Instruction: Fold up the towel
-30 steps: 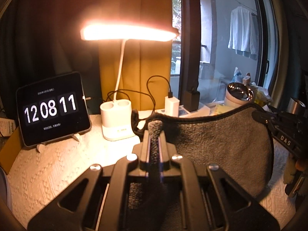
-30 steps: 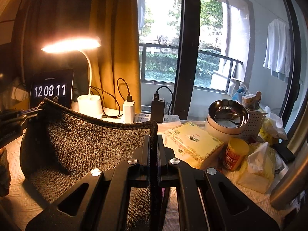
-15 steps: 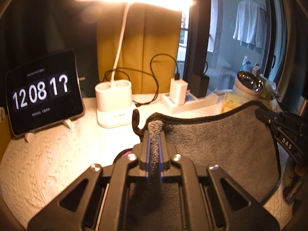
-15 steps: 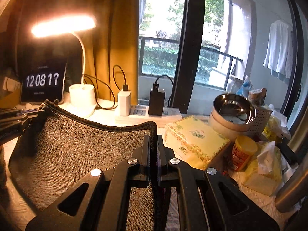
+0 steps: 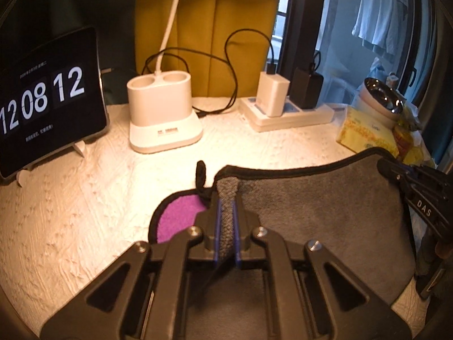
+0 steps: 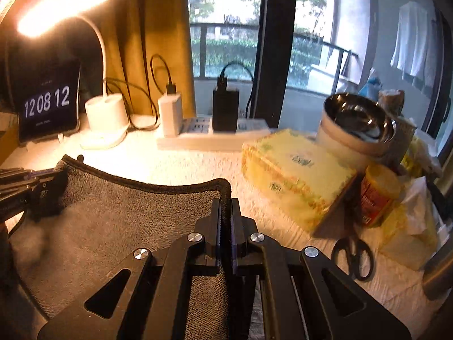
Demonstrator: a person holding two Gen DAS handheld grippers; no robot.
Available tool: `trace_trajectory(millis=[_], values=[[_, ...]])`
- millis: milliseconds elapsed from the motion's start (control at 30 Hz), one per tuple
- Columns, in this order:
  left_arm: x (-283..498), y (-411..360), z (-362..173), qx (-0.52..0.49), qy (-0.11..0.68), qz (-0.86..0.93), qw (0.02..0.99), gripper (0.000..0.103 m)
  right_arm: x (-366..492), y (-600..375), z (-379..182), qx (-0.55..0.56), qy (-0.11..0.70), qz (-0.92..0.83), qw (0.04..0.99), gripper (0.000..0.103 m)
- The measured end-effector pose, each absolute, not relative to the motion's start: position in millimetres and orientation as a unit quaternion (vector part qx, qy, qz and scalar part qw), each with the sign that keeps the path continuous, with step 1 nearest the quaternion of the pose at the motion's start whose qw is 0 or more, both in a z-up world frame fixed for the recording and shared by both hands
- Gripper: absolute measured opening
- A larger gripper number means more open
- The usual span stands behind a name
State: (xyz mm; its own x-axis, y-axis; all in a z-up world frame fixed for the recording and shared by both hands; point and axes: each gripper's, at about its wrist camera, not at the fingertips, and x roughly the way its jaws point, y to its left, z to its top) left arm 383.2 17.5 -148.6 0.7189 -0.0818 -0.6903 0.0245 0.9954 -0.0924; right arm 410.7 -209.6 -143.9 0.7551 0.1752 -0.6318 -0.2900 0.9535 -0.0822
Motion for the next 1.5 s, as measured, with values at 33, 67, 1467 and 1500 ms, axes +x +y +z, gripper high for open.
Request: trace_trajectory(millis=[33, 67, 1467, 1500], values=[[384.2, 18.2, -149.2, -0.039, 0.375, -0.028, 0.926, 0.007, 412.0, -210.0, -144.5, -0.086, 0.330, 0.125, 0.932, 0.006], [384.7, 18.6, -150.0, -0.039, 0.377, -0.026, 0.925, 0.007, 413.0, -210.4, -145.1, -0.085, 0.332, 0.124, 0.931, 0.006], [373.3, 31.2, -148.9, -0.070, 0.412, -0.012, 0.908, 0.072, 427.6, -200.1, -163.9, -0.100, 0.419, 0.104, 0.896, 0.076], [371.1, 32.3, -147.5, -0.071, 0.412, -0.010, 0.909, 0.072, 424.7, -198.8, -163.7, -0.102, 0.419, 0.104, 0.896, 0.076]])
